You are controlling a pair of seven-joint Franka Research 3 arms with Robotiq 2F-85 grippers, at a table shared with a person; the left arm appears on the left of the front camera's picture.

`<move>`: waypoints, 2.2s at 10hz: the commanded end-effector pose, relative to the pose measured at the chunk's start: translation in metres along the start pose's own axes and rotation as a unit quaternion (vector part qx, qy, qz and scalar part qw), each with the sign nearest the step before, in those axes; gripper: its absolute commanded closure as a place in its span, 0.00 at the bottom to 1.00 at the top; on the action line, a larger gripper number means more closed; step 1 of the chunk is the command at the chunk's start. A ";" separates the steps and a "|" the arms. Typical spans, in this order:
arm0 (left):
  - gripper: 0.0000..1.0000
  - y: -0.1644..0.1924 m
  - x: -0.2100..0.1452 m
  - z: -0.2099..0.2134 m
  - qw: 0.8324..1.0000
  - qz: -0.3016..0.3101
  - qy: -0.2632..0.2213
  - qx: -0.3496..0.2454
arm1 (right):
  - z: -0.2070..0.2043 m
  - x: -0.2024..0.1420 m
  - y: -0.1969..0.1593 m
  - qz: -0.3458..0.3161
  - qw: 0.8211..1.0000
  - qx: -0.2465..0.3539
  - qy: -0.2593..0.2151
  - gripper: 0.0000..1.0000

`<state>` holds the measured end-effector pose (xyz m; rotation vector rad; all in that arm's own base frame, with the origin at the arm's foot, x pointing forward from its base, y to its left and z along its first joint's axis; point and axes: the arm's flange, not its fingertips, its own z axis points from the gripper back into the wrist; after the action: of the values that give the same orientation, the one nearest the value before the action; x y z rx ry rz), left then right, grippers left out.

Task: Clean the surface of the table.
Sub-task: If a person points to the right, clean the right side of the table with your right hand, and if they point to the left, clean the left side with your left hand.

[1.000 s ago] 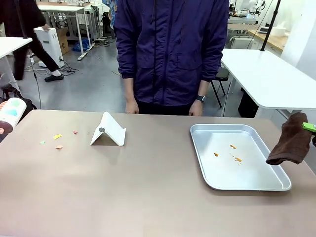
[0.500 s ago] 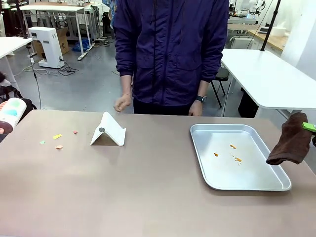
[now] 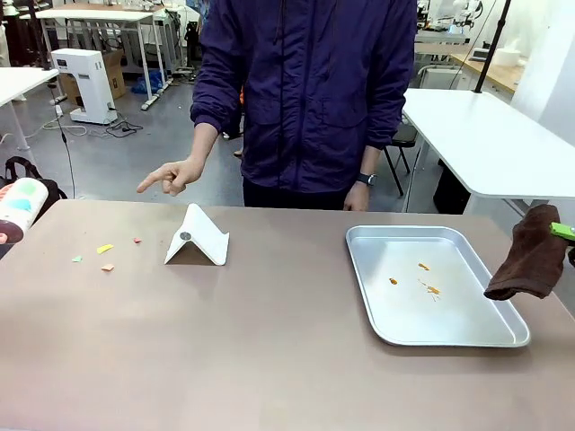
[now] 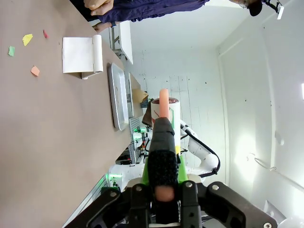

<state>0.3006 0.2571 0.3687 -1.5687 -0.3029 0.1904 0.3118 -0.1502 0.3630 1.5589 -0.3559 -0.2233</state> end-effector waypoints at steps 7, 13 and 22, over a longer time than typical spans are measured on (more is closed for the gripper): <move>0.78 -0.005 0.009 -0.009 0.994 -0.020 -0.058 0.095 | -0.001 0.002 0.008 -0.010 1.000 0.002 -0.006 1.00; 0.78 0.014 0.027 -0.014 0.947 0.015 -0.175 0.267 | -0.001 0.002 0.008 -0.010 1.000 0.002 -0.006 1.00; 0.78 0.056 0.073 -0.034 0.911 0.111 -0.177 0.355 | -0.001 0.002 0.008 -0.010 1.000 0.002 -0.006 1.00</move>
<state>0.3737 0.2443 0.3270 -0.8567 -0.3305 0.6425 0.3118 -0.1504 0.3633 1.5582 -0.3564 -0.2235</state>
